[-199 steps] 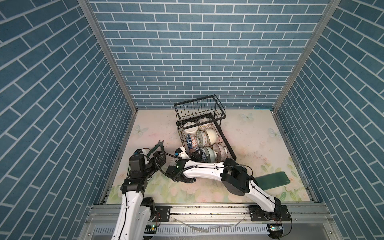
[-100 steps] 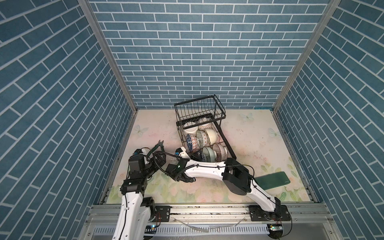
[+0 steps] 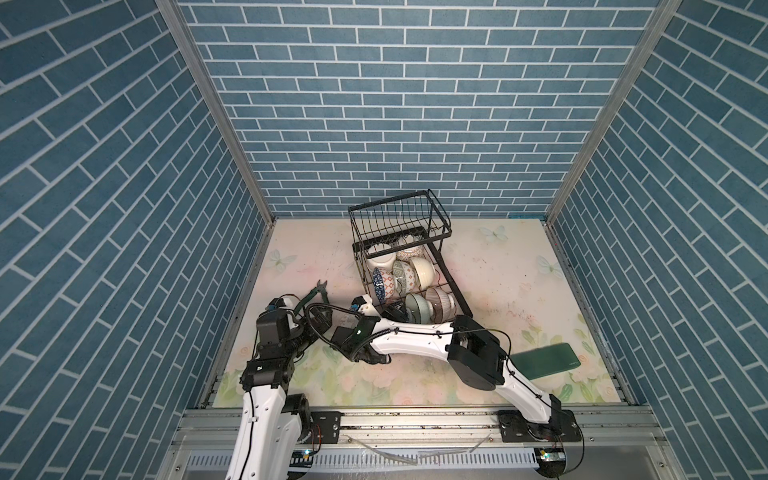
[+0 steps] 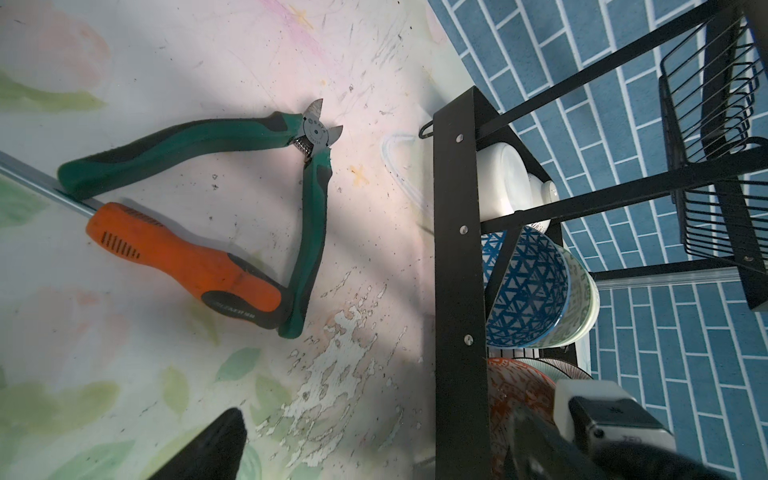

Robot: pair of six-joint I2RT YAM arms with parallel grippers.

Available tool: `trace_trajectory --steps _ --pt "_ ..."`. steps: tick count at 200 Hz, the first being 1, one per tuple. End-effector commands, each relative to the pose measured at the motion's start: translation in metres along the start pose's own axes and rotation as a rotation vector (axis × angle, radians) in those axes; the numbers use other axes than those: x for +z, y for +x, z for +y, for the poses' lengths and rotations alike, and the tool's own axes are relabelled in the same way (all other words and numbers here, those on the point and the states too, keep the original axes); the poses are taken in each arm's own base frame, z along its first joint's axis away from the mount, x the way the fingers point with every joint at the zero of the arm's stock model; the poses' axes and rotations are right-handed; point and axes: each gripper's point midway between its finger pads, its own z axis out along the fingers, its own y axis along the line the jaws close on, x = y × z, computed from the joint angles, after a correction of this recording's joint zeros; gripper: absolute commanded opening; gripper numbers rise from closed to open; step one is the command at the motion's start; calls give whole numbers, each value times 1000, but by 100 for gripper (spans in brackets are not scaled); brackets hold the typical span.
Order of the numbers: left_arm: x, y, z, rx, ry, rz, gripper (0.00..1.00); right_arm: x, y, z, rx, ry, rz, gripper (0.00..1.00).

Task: Load the bowls into the dish rack
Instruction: 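Lower the orange patterned bowl into the slot nearest the robot, then open the right gripper and withdraw it from the rack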

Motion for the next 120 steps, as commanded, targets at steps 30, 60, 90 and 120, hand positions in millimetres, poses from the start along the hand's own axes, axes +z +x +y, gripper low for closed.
trace_trajectory --steps 30,60,90,120 --pt "-4 -3 -11 23 32 11 100 -16 -9 -28 101 -64 -26 65" --pt "-6 -5 -14 25 33 10 100 -23 -14 -34 147 -119 -46 68" --pt "-7 -9 -16 22 33 2 100 -29 -18 -30 177 -202 -71 69" --pt "-6 -12 -17 19 28 0 100 -37 -26 -22 211 -308 -108 71"
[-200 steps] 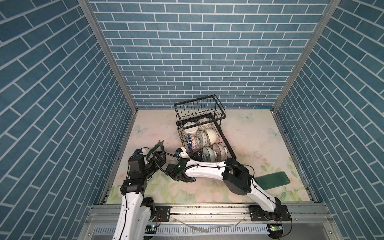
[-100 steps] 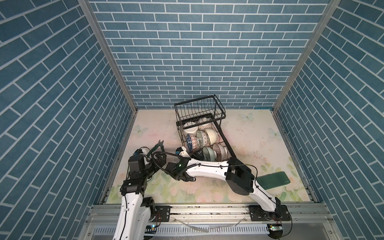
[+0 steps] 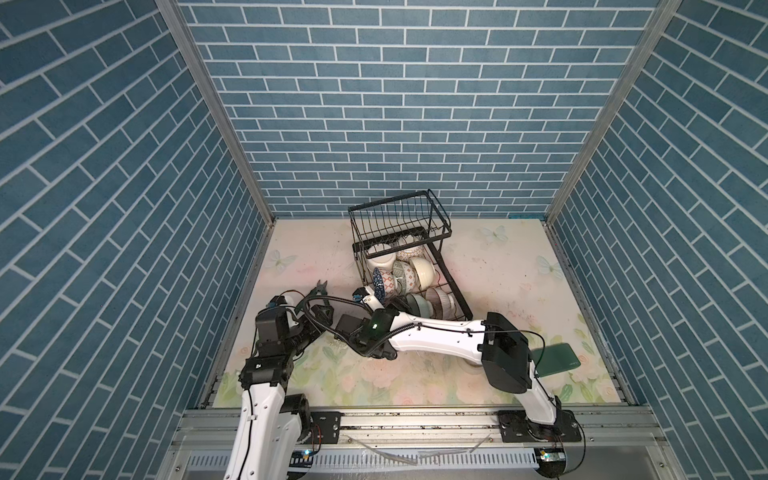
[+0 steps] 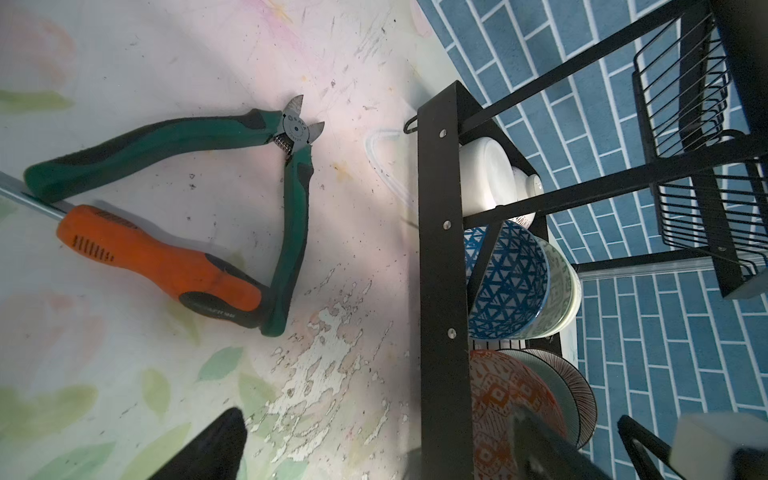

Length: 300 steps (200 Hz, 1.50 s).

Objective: Load the bowls into the dish rack

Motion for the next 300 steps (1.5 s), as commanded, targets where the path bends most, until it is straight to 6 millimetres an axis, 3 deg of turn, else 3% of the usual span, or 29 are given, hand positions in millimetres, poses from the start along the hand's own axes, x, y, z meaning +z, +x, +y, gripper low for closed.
trace_trajectory --steps 1,25,46,76,101,135,156,167,205,253,276,300 --pt "-4 -9 -7 15 6 -17 100 -9 -11 6 54 -111 -41 70" --pt "-4 -12 -8 18 1 -24 100 -14 -20 4 100 -159 -67 71" --pt "-4 -16 -8 30 -15 -27 100 -14 -24 -10 168 -185 -78 71" --pt "-7 -25 -10 72 -56 -26 100 -9 -18 -46 267 -186 -70 72" --pt "-9 -37 -11 113 -104 -33 100 -2 -1 -85 354 -163 -44 73" --pt "-14 -59 -5 156 -212 -66 100 18 41 -140 471 -96 15 76" --pt "-19 -73 19 162 -366 -128 100 35 75 -171 538 -54 72 77" --pt "-25 -86 21 177 -418 -173 99 45 93 -186 574 -43 107 78" --pt "-15 -99 31 227 -476 -215 99 78 153 -234 711 4 204 78" --pt "25 -91 33 404 -570 -134 100 112 226 -286 803 127 330 79" --pt "51 -88 28 493 -554 -90 100 131 255 -298 871 158 332 80" --pt "61 -96 31 533 -558 -140 100 148 285 -311 916 241 326 80"
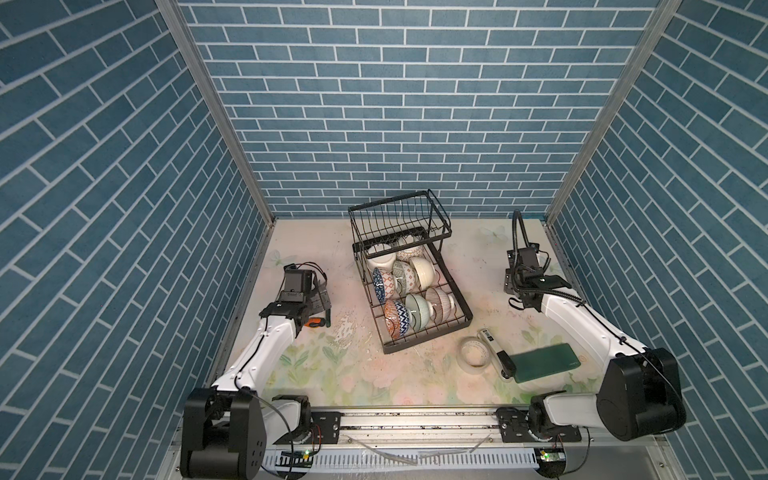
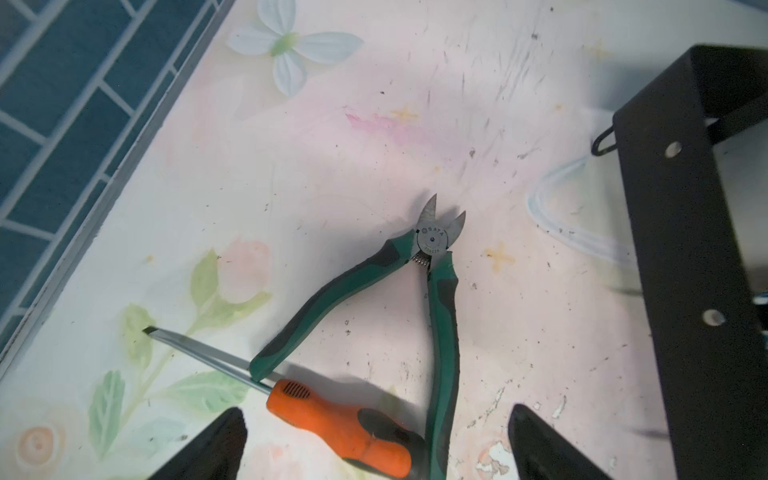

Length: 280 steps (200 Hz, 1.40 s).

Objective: Load the bowls into the dish rack

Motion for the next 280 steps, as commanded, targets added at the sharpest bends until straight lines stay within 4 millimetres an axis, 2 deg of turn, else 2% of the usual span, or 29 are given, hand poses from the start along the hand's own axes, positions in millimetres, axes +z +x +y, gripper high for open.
trace_trajectory --steps 1,28,38,57,66,71,75,102,117,122,135,161,187,199,222,280 --pt "3 -26 0 50 -24 -126 100 23 -4 -10 28 8 -67 80" --pt "7 -37 0 86 -20 -193 100 53 1 -16 45 14 -119 82" --pt "6 -43 -1 97 -19 -227 100 63 4 -13 34 1 -127 86" --pt "6 -50 0 113 -32 -294 100 74 5 -5 28 -33 -162 86" --pt "7 -54 1 121 -40 -331 100 73 -1 -3 42 -57 -200 88" --pt "8 -55 3 126 -47 -348 100 71 -4 1 51 -83 -234 97" --pt "9 -56 3 130 -50 -364 100 70 -5 3 30 -97 -255 99" --pt "20 -59 -1 164 -46 -441 100 55 -12 5 6 -141 -393 99" --pt "26 -61 -6 180 -23 -483 100 52 -3 11 -1 -189 -482 99" --pt "28 -61 -8 194 -22 -489 100 49 -5 10 3 -189 -526 99" --pt "33 -62 -9 208 -24 -500 100 48 -1 8 19 -207 -510 99" --pt "47 -59 -16 235 5 -509 100 54 6 17 -1 -265 -503 99" --pt "44 -50 -20 236 45 -584 100 57 6 26 -27 -314 -499 99" --pt "45 -43 -16 236 37 -568 100 60 4 22 -9 -298 -489 99" --pt "48 -48 -17 231 31 -551 100 66 4 6 51 -215 -462 99" --pt "47 -47 -11 212 6 -565 100 66 3 7 47 -219 -466 99"
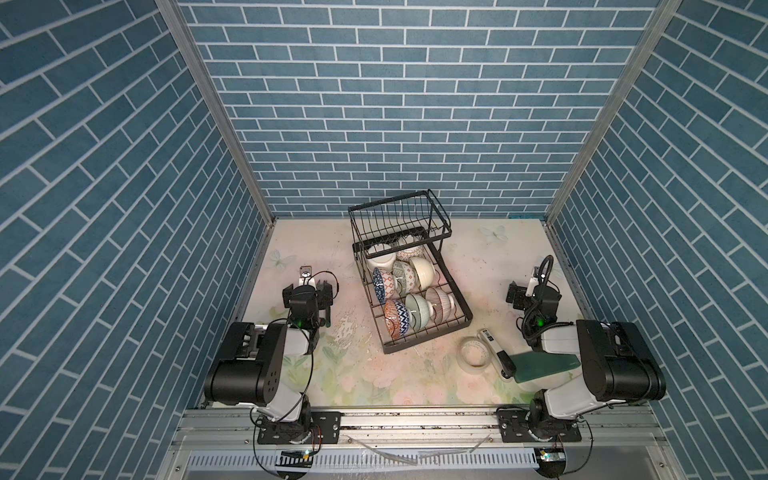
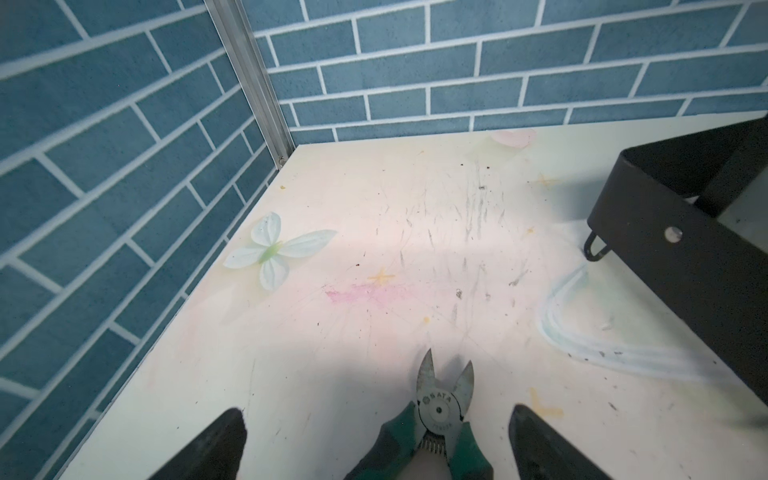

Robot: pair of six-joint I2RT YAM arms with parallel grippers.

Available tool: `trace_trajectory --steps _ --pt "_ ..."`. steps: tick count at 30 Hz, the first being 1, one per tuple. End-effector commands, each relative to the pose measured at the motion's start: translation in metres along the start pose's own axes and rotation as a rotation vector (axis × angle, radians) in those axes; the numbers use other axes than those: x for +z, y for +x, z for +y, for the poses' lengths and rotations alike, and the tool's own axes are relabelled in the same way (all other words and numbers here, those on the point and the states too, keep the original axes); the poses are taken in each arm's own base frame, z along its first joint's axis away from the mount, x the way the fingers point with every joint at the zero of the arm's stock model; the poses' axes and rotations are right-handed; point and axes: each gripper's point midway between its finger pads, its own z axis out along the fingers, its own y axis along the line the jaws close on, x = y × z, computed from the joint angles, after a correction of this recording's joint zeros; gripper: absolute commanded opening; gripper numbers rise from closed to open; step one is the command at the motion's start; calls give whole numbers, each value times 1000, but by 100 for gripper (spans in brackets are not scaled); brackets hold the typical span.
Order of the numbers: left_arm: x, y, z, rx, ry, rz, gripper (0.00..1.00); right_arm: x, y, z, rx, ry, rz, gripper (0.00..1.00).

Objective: Load the bowls into the dish rack

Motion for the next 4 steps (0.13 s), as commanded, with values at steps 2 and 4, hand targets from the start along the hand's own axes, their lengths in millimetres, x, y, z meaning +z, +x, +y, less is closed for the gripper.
trace_trajectory --steps 2,4 --pt "1 -10 3 -8 -15 -36 100 5 -8 -1 11 3 -18 99" --pt "1 -10 3 -8 -14 -33 100 5 -8 4 3 -24 -15 99"
